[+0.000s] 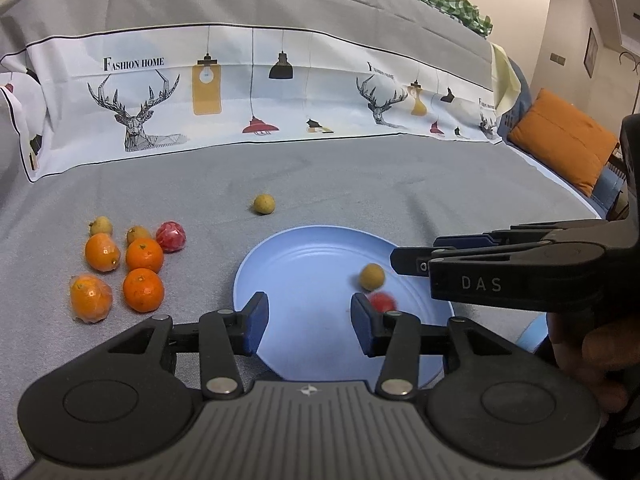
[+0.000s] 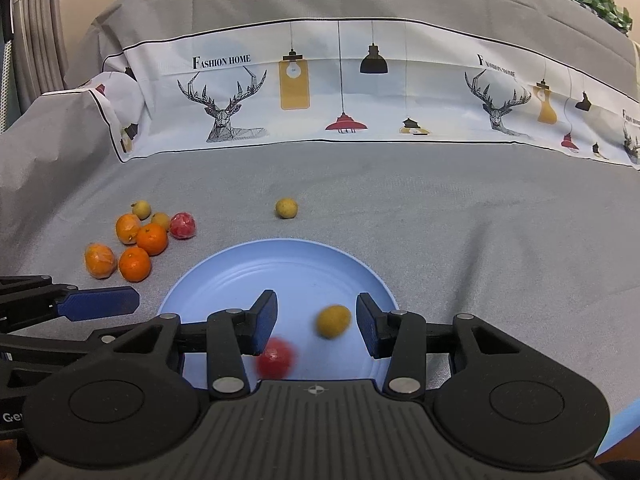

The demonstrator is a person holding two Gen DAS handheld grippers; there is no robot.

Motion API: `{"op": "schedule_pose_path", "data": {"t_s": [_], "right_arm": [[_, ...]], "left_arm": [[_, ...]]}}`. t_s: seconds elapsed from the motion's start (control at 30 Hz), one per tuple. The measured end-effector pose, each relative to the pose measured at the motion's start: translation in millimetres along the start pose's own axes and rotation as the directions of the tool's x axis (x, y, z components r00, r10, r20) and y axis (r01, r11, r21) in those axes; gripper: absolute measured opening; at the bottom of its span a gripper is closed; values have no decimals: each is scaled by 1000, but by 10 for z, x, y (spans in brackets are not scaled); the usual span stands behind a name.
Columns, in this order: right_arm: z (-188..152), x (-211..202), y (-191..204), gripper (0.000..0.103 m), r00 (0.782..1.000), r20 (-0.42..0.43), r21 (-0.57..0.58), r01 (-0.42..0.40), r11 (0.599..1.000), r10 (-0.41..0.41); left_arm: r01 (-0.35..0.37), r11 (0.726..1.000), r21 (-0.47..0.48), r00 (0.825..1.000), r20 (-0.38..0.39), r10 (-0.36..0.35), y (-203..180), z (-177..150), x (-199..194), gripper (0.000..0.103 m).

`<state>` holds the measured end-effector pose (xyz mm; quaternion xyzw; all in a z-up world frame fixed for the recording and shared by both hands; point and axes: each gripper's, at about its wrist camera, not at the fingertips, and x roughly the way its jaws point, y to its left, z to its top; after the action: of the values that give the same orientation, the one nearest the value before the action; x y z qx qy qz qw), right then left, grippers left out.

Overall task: Organize fruits
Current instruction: 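Open left tool to drop the red apple while right tool releases its fruit onto the plate, then grasp a mandarin orange with left tool while right tool grasps a small yellow fruit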

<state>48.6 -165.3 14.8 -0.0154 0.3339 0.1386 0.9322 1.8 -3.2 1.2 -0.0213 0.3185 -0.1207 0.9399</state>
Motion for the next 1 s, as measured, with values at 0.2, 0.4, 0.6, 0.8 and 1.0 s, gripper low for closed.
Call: {"op": "schedule_pose_path", "data": {"t_s": [0.2,0.4,0.6,0.8,1.0], "right_arm": [[8,-5,-17,46,1000,4,8,-1,1000,1],[20,-33,-39,45,1000,25,29,-13,999,13],[63,-87,-99,23,997,62,77,-52,996,47],[141,-75,-162,23,992,88,112,-97,989,88],[345,244,-189,18,989,51,150,-146,978,140]], "left_arm": [[-24,1000,-8,1000,8,24,7,0,-14,42],[-67,997,-31,995,72,69,98,64,-173,28],[-117,993,27,989,93,114,230,263,-354,23],[-220,970,105,974,75,213,555,236,-268,23],[-255,967,16,966,37,255,686,261,-169,23]]}}
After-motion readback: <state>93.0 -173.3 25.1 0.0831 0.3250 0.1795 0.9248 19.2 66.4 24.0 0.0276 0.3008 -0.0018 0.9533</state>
